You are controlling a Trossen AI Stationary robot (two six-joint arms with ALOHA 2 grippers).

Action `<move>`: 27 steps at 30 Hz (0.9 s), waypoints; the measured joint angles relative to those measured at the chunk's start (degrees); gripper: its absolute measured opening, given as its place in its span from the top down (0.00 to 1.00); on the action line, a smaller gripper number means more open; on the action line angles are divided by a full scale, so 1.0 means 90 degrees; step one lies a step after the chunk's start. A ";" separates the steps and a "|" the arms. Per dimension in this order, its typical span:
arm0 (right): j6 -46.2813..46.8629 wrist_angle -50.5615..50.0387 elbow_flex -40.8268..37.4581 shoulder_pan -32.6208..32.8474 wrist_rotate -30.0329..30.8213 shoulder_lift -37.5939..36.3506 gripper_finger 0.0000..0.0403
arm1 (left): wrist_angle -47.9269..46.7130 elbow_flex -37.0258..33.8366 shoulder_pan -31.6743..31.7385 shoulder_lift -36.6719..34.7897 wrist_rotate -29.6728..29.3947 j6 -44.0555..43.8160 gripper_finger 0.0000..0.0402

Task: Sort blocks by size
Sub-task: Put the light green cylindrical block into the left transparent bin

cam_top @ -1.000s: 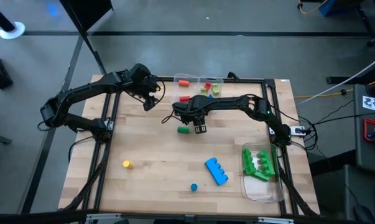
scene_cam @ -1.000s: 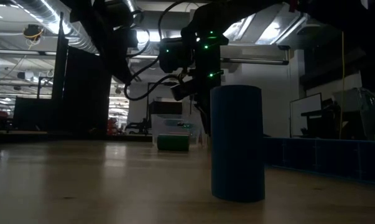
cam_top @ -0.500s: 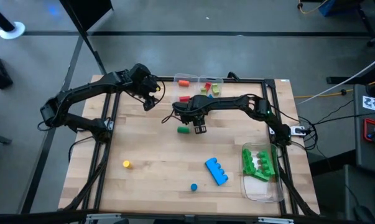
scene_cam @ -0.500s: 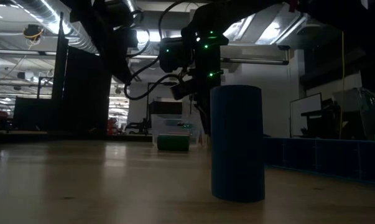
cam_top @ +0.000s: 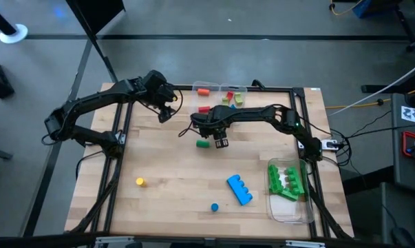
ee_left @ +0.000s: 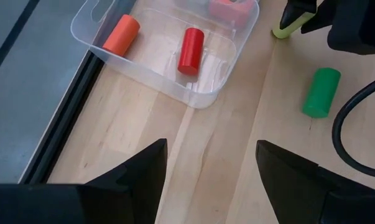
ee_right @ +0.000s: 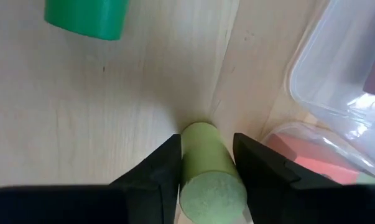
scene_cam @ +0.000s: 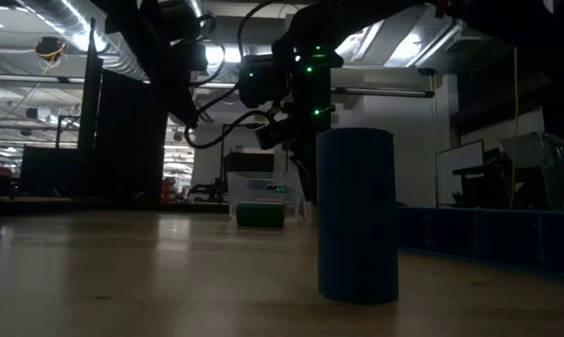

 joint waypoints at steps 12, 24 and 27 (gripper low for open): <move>-0.0349 -0.0090 0.1134 -0.0002 0.0412 0.0000 0.65 | -0.0005 0.0000 0.0082 -0.0007 -0.0002 0.0005 0.42; -0.0811 -0.0179 0.2197 -0.0056 0.0985 0.0000 0.66 | -0.0019 0.0000 0.0082 -0.0046 -0.0005 -0.0138 0.42; -0.0820 0.0125 0.2198 -0.0196 0.1034 0.0000 0.65 | -0.0022 0.0000 0.0075 -0.0046 -0.0015 -0.0223 0.42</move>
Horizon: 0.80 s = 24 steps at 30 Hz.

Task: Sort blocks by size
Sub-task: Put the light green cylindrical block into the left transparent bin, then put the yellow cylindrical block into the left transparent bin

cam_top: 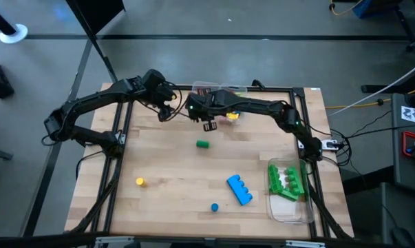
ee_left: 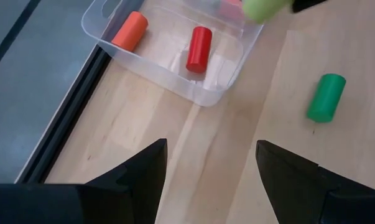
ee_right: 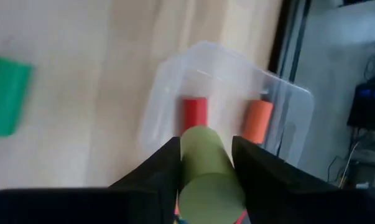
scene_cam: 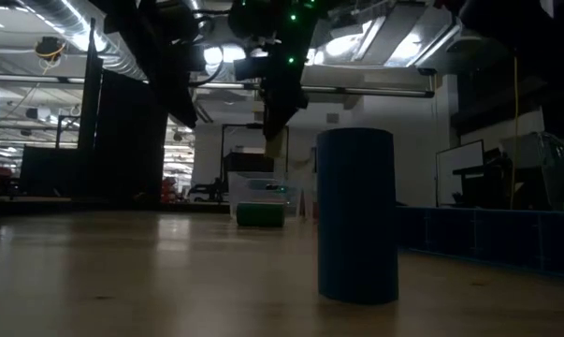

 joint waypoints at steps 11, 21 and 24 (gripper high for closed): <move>-0.0034 0.1076 -0.0612 -0.0670 -0.0053 0.0000 0.60 | -0.0728 0.0000 -0.0293 0.0000 0.0007 -0.0308 0.42; -0.0005 0.1128 -0.0765 -0.0811 -0.0167 0.0000 0.48 | -0.2127 0.0000 -0.1295 0.0000 0.0009 -0.1840 0.42; -0.0005 0.1104 -0.0762 -0.0805 -0.0085 0.0000 0.47 | -0.2768 0.0000 -0.1691 0.0000 0.0012 -0.2682 0.42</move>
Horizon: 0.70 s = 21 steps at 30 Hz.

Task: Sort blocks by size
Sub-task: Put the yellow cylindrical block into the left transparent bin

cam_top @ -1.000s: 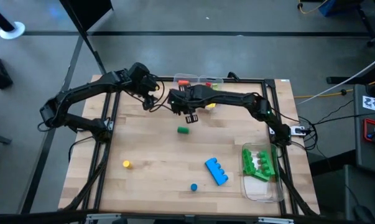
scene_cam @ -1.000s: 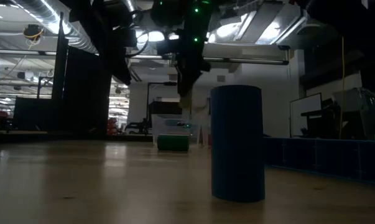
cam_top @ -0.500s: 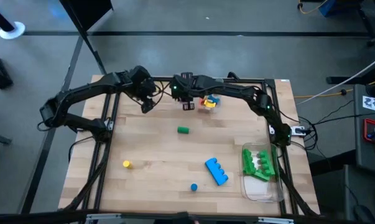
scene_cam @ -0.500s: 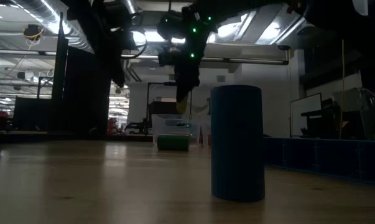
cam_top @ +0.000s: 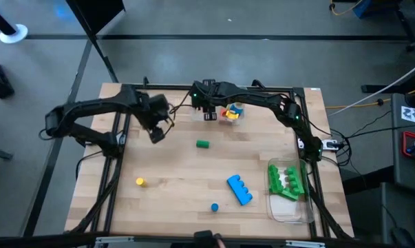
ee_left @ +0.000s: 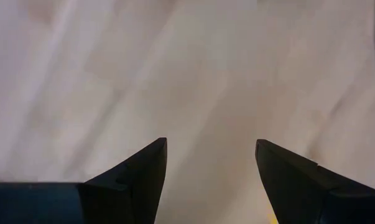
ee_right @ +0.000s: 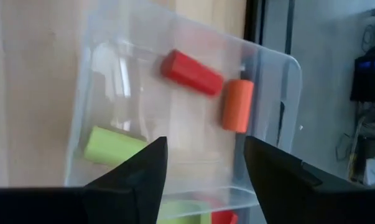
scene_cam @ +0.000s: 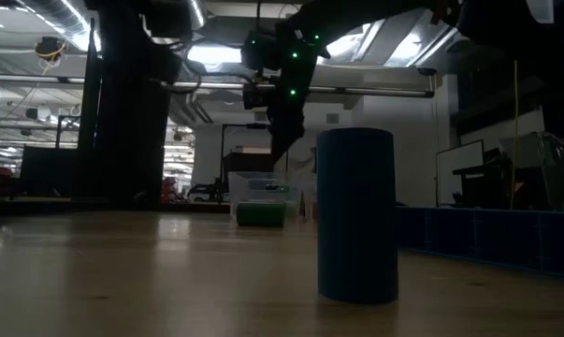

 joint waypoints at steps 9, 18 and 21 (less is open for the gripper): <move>0.0007 -0.0406 0.0059 -0.0005 0.0030 -0.0064 0.48 | -0.1250 0.0000 -0.1919 -0.0002 0.0005 -0.2392 0.42; 0.0228 -0.1148 0.0109 -0.0005 -0.0641 -0.0589 0.48 | -0.1191 0.0000 -0.3787 0.0036 -0.0044 -0.4166 0.42; 0.0503 -0.1448 0.0110 0.0000 -0.0811 -0.0804 0.48 | -0.1193 0.0000 -0.4196 0.0039 -0.0046 -0.4636 0.42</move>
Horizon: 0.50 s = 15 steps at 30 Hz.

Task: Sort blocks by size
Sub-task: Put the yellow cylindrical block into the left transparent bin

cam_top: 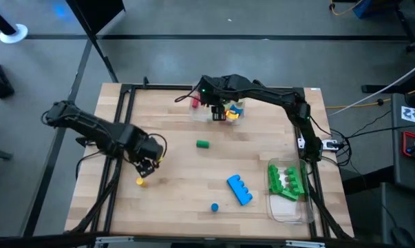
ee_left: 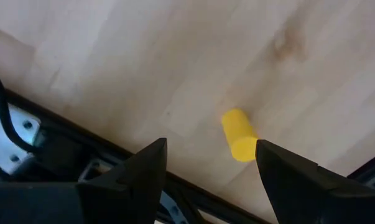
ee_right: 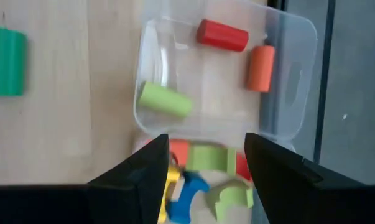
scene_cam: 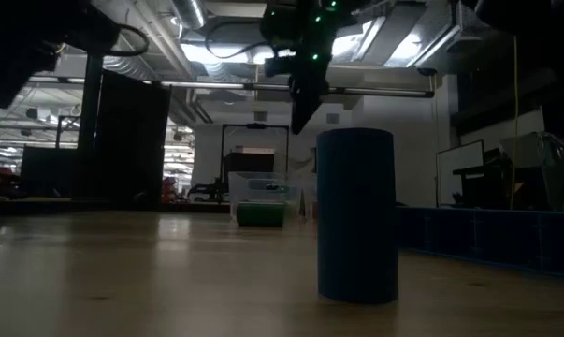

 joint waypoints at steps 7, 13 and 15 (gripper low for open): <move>0.0498 -0.0704 0.0004 0.0000 -0.0370 -0.0186 0.48 | 0.0164 -0.0022 -0.0875 0.0000 -0.0046 -0.1360 0.42; 0.0573 -0.0948 -0.0002 0.0008 -0.0500 -0.0185 0.48 | 0.1095 -0.0370 -0.1607 0.0010 -0.0074 -0.2179 0.42; 0.0573 -0.0949 -0.0002 0.0038 -0.0497 -0.0185 0.48 | 0.1415 -0.0560 -0.1802 0.0015 -0.0076 -0.2397 0.42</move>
